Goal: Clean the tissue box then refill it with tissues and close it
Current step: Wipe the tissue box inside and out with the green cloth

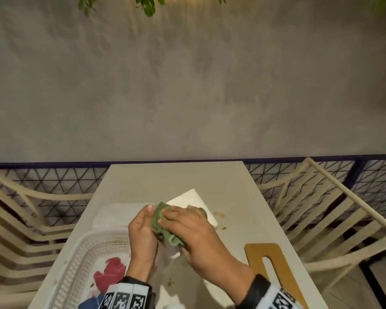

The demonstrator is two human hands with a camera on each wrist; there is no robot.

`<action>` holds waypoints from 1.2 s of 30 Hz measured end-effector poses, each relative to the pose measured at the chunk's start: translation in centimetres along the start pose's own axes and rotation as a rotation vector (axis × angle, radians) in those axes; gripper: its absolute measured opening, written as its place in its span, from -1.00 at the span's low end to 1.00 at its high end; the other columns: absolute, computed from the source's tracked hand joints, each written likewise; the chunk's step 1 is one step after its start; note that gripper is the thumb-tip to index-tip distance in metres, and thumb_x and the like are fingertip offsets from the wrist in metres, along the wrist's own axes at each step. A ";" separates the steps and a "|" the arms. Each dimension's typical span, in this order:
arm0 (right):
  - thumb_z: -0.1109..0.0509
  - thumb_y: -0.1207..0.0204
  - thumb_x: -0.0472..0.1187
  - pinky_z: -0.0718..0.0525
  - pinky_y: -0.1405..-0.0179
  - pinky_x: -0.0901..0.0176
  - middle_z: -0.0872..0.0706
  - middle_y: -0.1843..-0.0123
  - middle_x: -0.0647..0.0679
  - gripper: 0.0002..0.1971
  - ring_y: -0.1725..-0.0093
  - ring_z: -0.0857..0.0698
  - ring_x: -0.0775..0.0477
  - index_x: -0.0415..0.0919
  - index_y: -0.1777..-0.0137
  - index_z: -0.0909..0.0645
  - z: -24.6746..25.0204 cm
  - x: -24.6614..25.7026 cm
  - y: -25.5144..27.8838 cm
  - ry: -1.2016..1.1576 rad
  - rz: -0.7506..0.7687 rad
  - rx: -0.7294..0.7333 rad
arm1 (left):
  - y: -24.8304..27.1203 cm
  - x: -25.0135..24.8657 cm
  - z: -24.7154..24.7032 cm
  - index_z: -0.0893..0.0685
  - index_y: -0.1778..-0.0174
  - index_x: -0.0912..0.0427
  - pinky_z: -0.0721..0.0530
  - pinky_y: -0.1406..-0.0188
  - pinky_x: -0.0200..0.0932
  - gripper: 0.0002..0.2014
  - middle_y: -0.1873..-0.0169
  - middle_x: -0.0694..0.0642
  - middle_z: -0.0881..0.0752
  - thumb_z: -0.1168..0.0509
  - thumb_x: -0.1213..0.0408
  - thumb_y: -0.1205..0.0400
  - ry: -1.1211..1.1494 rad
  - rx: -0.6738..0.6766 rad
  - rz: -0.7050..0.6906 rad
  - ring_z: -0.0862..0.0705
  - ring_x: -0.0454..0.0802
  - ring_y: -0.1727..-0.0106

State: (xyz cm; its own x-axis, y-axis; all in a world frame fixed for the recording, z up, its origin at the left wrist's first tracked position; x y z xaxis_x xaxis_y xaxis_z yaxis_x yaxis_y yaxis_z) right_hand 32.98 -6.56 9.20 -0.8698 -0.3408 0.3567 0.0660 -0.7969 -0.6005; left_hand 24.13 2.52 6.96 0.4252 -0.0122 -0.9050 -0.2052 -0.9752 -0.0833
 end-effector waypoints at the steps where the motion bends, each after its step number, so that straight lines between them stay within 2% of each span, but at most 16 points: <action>1: -0.32 -0.45 -0.38 -0.29 -0.39 0.08 -0.66 -0.33 -0.04 -0.58 -0.39 -0.51 -0.02 -0.09 -0.31 -0.55 0.4 -0.8 1.1 -0.027 0.037 0.003 | -0.1 -0.1 0.6 -0.58 0.42 0.18 -0.54 0.30 -0.04 -0.70 0.43 0.22 -0.59 -0.17 0.33 -0.66 0.016 0.004 0.006 -0.52 0.08 0.32; 2: -0.39 -0.42 -0.43 -0.34 -0.39 0.02 -0.64 -0.36 -0.03 -0.53 -0.40 -0.50 0.01 -0.08 -0.32 -0.56 0.8 -2.2 1.8 -0.045 0.035 -0.018 | -0.2 -0.2 1.0 -0.54 0.47 0.13 -0.45 0.33 -0.05 -0.68 0.45 0.23 -0.51 -0.21 0.25 -0.64 -0.008 0.030 -0.014 -0.45 0.07 0.33; 4: -0.41 -0.29 -0.56 -0.45 -0.34 -0.13 -0.62 -0.37 -0.07 -0.41 -0.38 -0.49 0.07 -0.11 -0.32 -0.58 1.8 -5.2 1.1 -0.047 -0.137 -0.133 | 0.2 -0.3 0.7 -0.46 0.55 0.04 -0.31 0.40 -0.10 -0.67 0.50 0.17 -0.41 -0.21 0.14 -0.57 -0.119 0.108 -0.079 -0.35 0.03 0.37; 6: -0.35 -0.30 -0.52 -0.48 -0.36 -0.17 -0.67 -0.32 -0.12 -0.48 -0.31 -0.48 0.17 -0.17 -0.27 -0.65 2.0 -5.2 -1.2 -0.025 -0.294 -0.245 | 0.8 -0.3 -0.1 -0.46 0.54 0.04 -0.31 0.42 -0.12 -0.68 0.52 0.11 -0.44 -0.21 0.14 -0.56 -0.134 0.112 -0.130 -0.36 0.02 0.37; 9: -0.21 -0.36 -0.33 -0.34 -0.37 0.16 -0.73 -0.25 -0.13 -0.58 -0.32 -0.52 0.09 -0.17 -0.19 -0.69 0.2 -1.3 -1.4 -0.032 -0.083 -0.166 | 0.4 -0.1 -0.1 -0.58 0.31 0.31 -0.44 0.28 -0.03 -0.76 0.33 0.31 -0.56 -0.21 0.25 -0.63 0.011 0.050 -0.084 -0.45 0.15 0.24; 11: -0.20 -0.38 -0.38 -0.35 -0.39 0.14 -0.69 -0.30 -0.05 -0.57 -0.37 -0.54 0.03 -0.14 -0.22 -0.66 0.2 -1.2 0.7 -0.053 0.029 -0.096 | 0.0 -0.3 0.6 -0.53 0.30 0.39 -0.48 0.30 -0.04 -0.70 0.30 0.35 -0.53 -0.26 0.18 -0.57 0.080 0.071 -0.044 -0.44 0.16 0.25; 14: -0.28 -0.27 -0.48 -0.53 -0.24 -0.08 -0.70 -0.26 -0.04 -0.55 -0.28 -0.59 0.03 -0.21 -0.15 -0.73 1.4 -5.0 0.1 -0.043 -0.142 -0.215 | 0.1 -0.4 0.8 -0.34 0.46 0.35 -0.29 0.37 -0.07 -0.50 0.41 0.25 -0.39 -0.31 -0.03 -0.45 -0.053 0.125 -0.105 -0.31 0.12 0.32; 16: -0.29 -0.19 -0.47 -0.55 -0.28 -0.14 -0.71 -0.26 -0.10 -0.50 -0.26 -0.58 -0.01 -0.22 -0.15 -0.74 1.2 -4.1 -2.0 -0.049 -0.261 -0.223 | 0.2 -0.6 0.5 -0.37 0.43 0.38 -0.29 0.30 -0.03 -0.51 0.38 0.26 -0.42 -0.27 -0.05 -0.43 -0.058 0.116 -0.132 -0.33 0.12 0.30; 19: -0.32 -0.32 -0.50 -0.38 -0.38 0.04 -0.71 -0.28 -0.09 -0.57 -0.35 -0.56 -0.02 -0.19 -0.17 -0.71 -0.4 -1.0 -1.0 -0.074 0.019 -0.107 | -0.9 -1.2 1.1 -0.50 0.37 0.33 -0.38 0.28 -0.03 -0.68 0.39 0.26 -0.46 -0.30 0.14 -0.56 0.030 0.062 -0.123 -0.39 0.10 0.32; 21: -0.25 -0.35 -0.53 -0.38 -0.40 -0.01 -0.68 -0.32 -0.05 -0.54 -0.41 -0.54 -0.02 -0.18 -0.19 -0.69 0.3 -2.0 0.8 -0.096 0.126 -0.047 | -1.4 -1.7 1.6 -0.47 0.51 0.12 -0.39 0.43 -0.16 -0.69 0.55 0.08 -0.45 -0.27 0.19 -0.57 0.043 0.079 -0.142 -0.39 -0.04 0.44; 24: -0.27 -0.18 -0.59 -0.56 -0.23 -0.24 -0.69 -0.28 -0.08 -0.45 -0.33 -0.57 0.01 -0.22 -0.15 -0.73 1.4 -5.9 -0.9 -0.100 -0.084 -0.180 | -1.1 -1.3 1.0 -0.41 0.57 0.06 -0.31 0.54 -0.27 -0.68 0.62 -0.11 -0.41 -0.24 0.16 -0.52 -0.059 0.139 -0.182 -0.34 -0.17 0.51; 26: -0.37 -0.17 -0.58 -0.54 -0.26 -0.19 -0.71 -0.26 -0.08 -0.47 -0.30 -0.57 0.00 -0.21 -0.15 -0.73 1.0 -4.0 -3.1 -0.078 -0.120 -0.180 | -1.0 -1.1 0.5 -0.51 0.58 0.07 -0.36 0.49 -0.24 -0.69 0.59 -0.10 -0.48 -0.23 0.15 -0.51 -0.066 0.126 -0.170 -0.39 -0.15 0.48; 28: -0.32 -0.29 -0.48 -0.38 -0.40 0.00 -0.70 -0.29 -0.09 -0.54 -0.36 -0.55 -0.03 -0.18 -0.18 -0.71 0.1 -1.9 -2.5 -0.080 0.052 -0.057 | -1.6 -1.0 0.9 -0.64 0.53 0.07 -0.46 0.36 -0.12 -0.71 0.49 0.10 -0.56 -0.31 0.13 -0.52 -0.022 0.119 -0.125 -0.48 0.00 0.37; 30: -0.38 -0.35 -0.52 -0.32 -0.44 0.06 -0.68 -0.33 -0.06 -0.56 -0.42 -0.52 -0.03 -0.16 -0.20 -0.68 0.7 -1.9 -0.4 -0.096 0.197 0.056 | -1.9 -1.1 1.5 -0.59 0.52 0.11 -0.42 0.34 -0.07 -0.71 0.45 0.19 -0.48 -0.39 0.05 -0.44 0.004 0.147 -0.093 -0.42 0.05 0.35; 33: -0.42 -0.23 -0.63 -0.46 -0.30 -0.10 -0.70 -0.29 -0.12 -0.49 -0.36 -0.56 0.00 -0.21 -0.15 -0.71 2.4 -5.9 -0.7 -0.134 0.078 -0.031 | -1.8 -1.0 1.3 -0.45 0.44 0.25 -0.35 0.42 -0.14 -0.65 0.45 0.18 -0.39 -0.35 0.04 -0.41 -0.021 0.170 -0.074 -0.36 -0.01 0.40; 36: -0.50 -0.20 -0.57 -0.44 -0.27 -0.07 -0.73 -0.25 -0.13 -0.51 -0.32 -0.57 -0.01 -0.22 -0.14 -0.74 2.0 -3.8 -3.2 -0.087 0.048 -0.045 | -1.9 -1.3 0.5 -0.53 0.45 0.27 -0.48 0.40 -0.12 -0.70 0.48 0.23 -0.52 -0.28 0.22 -0.58 -0.012 0.142 -0.068 -0.47 0.03 0.40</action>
State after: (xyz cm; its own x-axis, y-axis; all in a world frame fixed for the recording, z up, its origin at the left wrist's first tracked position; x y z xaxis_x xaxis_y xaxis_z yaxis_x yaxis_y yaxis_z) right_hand 37.00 -3.74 11.18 -0.8205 -0.4215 0.3862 0.0830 -0.7563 -0.6490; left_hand 23.48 4.47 8.05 0.4316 0.0564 -0.9003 -0.2993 -0.9325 -0.2019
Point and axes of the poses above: each hand's wrist, its own y-axis away from the middle knuckle, its own z-axis out of the back of the hand, x = y × z, the point moved 2 cm from there along -y, towards the middle knuckle
